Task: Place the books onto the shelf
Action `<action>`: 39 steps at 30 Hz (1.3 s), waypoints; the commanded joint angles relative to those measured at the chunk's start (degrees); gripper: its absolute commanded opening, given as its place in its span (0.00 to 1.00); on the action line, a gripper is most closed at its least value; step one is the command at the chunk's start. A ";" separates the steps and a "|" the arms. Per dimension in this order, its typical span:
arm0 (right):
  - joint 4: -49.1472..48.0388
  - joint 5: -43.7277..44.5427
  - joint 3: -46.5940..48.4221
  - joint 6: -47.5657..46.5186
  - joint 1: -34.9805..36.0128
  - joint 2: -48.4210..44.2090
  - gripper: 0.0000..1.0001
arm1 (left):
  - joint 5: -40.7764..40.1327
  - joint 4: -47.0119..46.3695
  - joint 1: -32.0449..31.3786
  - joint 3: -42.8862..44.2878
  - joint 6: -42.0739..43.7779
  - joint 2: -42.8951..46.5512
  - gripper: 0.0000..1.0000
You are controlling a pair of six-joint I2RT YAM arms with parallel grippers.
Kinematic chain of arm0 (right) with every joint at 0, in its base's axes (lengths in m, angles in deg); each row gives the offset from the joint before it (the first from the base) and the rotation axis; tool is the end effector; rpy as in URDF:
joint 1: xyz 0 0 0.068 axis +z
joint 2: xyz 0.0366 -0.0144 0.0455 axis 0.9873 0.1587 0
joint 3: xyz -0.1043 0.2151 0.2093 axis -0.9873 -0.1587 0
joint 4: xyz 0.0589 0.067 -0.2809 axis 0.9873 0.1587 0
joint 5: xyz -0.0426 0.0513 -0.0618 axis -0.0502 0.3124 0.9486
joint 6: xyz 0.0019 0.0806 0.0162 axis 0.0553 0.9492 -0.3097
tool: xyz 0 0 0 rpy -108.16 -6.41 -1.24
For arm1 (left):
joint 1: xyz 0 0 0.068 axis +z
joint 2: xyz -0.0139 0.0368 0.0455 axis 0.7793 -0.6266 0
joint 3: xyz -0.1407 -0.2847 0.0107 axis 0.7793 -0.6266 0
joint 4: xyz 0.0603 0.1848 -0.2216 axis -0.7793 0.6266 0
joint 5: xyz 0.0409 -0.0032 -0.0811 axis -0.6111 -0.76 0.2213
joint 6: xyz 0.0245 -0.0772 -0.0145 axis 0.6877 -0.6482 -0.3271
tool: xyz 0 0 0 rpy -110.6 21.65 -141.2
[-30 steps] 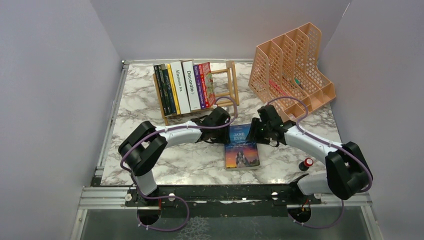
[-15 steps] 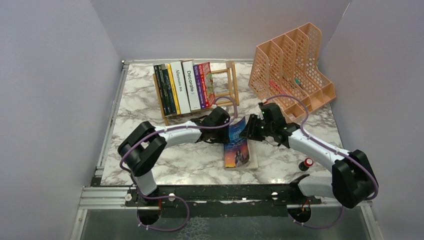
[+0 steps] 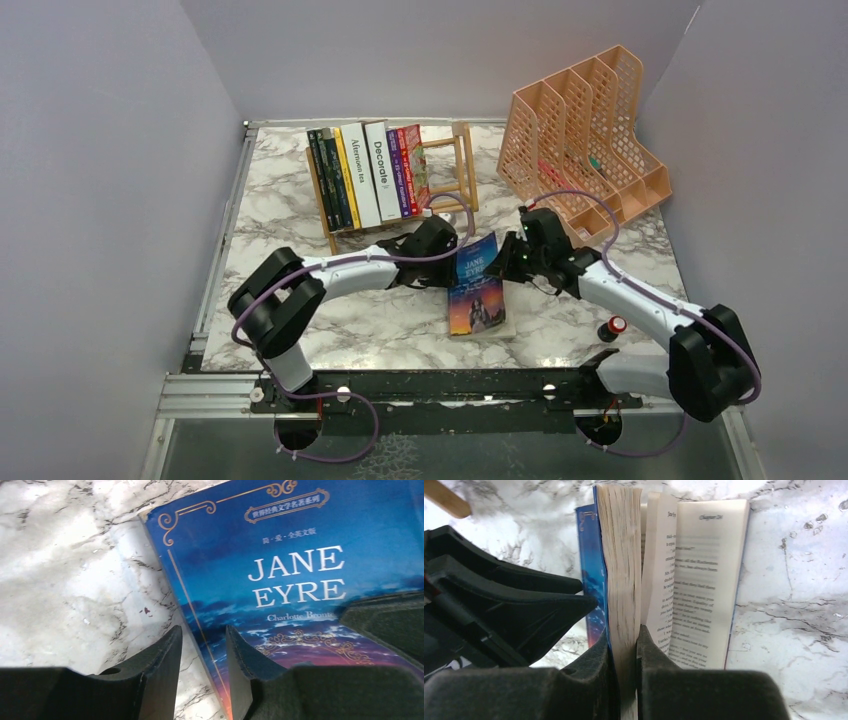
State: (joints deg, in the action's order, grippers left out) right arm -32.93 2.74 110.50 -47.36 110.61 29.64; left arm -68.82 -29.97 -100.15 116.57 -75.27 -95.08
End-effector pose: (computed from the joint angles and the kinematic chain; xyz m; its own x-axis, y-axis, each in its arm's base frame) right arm 0.2464 0.1536 0.2008 -0.8666 0.2330 -0.4413 -0.0356 0.8532 0.5204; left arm 0.2609 -0.3024 0.1681 -0.8788 0.0564 -0.4739 0.2759 0.8703 -0.4080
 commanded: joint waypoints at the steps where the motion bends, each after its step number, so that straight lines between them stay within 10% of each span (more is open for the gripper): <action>1: -4.89 0.04 0.70 -1.21 0.61 -5.63 0.01 | -3.91 -2.85 -0.38 -3.15 2.18 5.19 0.39; 10: -12.34 -4.11 -0.82 -4.29 0.64 -17.83 0.01 | -10.36 -5.31 -0.11 -7.54 3.89 22.30 0.45; 25: -27.29 -17.95 5.90 -3.93 0.61 -30.11 0.01 | -3.58 -11.97 0.40 -11.13 4.99 42.61 0.98; 39: -49.78 -27.99 11.67 3.09 0.63 -26.24 0.01 | 13.97 -15.91 0.91 -10.66 3.62 49.87 0.96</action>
State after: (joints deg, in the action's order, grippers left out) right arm -63.64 -20.39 117.51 -48.37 111.24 3.24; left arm -61.98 -42.73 -99.64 105.99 -71.44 -46.89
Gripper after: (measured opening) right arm 0.151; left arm 0.976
